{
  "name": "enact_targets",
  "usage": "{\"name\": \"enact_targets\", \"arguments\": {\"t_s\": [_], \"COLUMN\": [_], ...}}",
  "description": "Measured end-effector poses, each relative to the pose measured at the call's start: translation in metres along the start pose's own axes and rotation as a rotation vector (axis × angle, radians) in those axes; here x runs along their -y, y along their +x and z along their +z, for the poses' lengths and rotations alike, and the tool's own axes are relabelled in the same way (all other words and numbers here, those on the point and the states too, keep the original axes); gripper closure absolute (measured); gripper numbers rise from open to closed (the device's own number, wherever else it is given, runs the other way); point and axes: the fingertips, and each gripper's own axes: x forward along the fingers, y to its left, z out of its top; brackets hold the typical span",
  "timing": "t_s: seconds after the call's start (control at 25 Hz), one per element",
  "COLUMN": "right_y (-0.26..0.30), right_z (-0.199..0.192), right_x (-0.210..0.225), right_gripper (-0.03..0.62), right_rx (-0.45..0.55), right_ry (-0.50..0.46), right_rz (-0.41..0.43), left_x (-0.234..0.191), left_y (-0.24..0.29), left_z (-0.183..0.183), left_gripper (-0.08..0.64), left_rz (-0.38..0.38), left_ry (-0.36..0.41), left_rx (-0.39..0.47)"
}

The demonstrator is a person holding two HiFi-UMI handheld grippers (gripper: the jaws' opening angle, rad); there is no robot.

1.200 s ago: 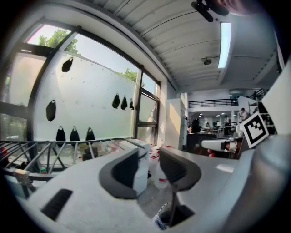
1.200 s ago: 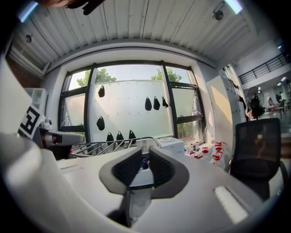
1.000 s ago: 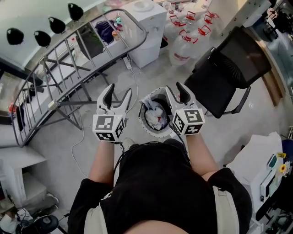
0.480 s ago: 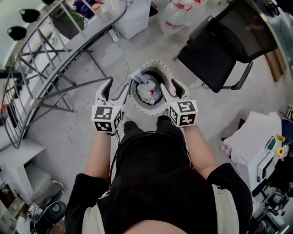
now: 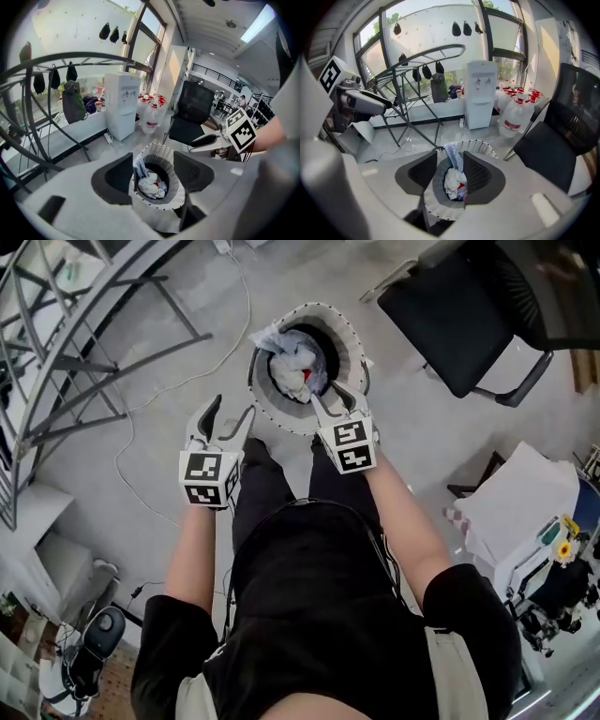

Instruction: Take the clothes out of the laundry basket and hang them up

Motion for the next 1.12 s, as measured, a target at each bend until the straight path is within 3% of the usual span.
{"name": "enact_targets", "arguments": {"t_s": [0.28,0.48,0.84,1.12], "right_y": [0.105,0.167,0.266,0.326], "right_z": [-0.075,-0.126,-0.201,-0.252], "right_x": [0.013,0.023,0.033,0.063], "right_gripper": [0.416,0.416,0.416,0.414], "right_rx": [-0.200,-0.324,-0.462,-0.519], "right_ry": [-0.203,-0.402,-0.811,-0.986], "right_rz": [0.065,0.111,0.190,0.148], "left_x": [-0.029,-0.045,-0.062,-0.056], "left_y": [0.065,0.098,0.131,0.147], "left_z": [-0.071,-0.120,-0.188,-0.231], "left_gripper": [0.291,0.291,0.291,0.291], "left_rz": [0.036,0.054,0.068,0.065], "left_ry": [-0.076,-0.158,-0.225,-0.285], "left_rx": [-0.048,-0.065,-0.094,-0.115]}}
